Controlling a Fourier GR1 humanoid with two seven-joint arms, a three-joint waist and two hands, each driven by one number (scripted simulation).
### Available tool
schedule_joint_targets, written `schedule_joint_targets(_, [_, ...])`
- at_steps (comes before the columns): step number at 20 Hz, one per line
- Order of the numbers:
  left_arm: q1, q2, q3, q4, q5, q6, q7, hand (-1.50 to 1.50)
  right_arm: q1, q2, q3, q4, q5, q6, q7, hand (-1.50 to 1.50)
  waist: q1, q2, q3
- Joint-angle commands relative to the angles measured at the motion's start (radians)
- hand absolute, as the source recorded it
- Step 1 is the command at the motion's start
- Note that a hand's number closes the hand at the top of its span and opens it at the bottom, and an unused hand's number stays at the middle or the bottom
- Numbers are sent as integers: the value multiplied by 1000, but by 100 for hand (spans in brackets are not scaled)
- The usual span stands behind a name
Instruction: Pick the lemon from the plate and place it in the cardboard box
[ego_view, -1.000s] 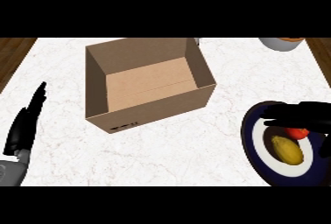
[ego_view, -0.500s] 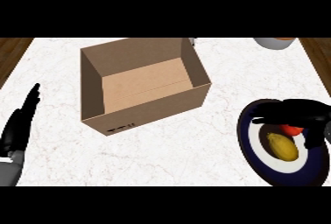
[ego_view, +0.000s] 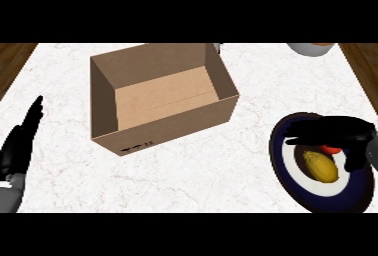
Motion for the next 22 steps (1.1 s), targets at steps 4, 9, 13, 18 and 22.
schedule_joint_targets(4, [0, -24, 12, 28, -20, 7, -36, 0, 36, -27, 18, -30, -20, 12, -230, -150, -5, 1, 0])
schedule_joint_targets(9, [10, -17, 28, 17, -22, -8, -24, 0, 75, -107, 23, -179, -52, 64, -201, -150, -15, -4, -1])
schedule_joint_targets(13, [24, 4, 60, -13, -13, -52, 6, 0, 142, -87, 38, -217, 42, -11, -72, -150, -12, -4, -1])
schedule_joint_targets(18, [22, -48, 40, -82, -74, -23, 72, 0, 131, -24, -7, -134, 122, -8, -26, -150, -6, -2, 0])
schedule_joint_targets(22, [-25, -37, 86, 5, -70, -62, 23, 0, 106, 92, -38, -33, 152, -38, -3, 150, -2, 1, 0])
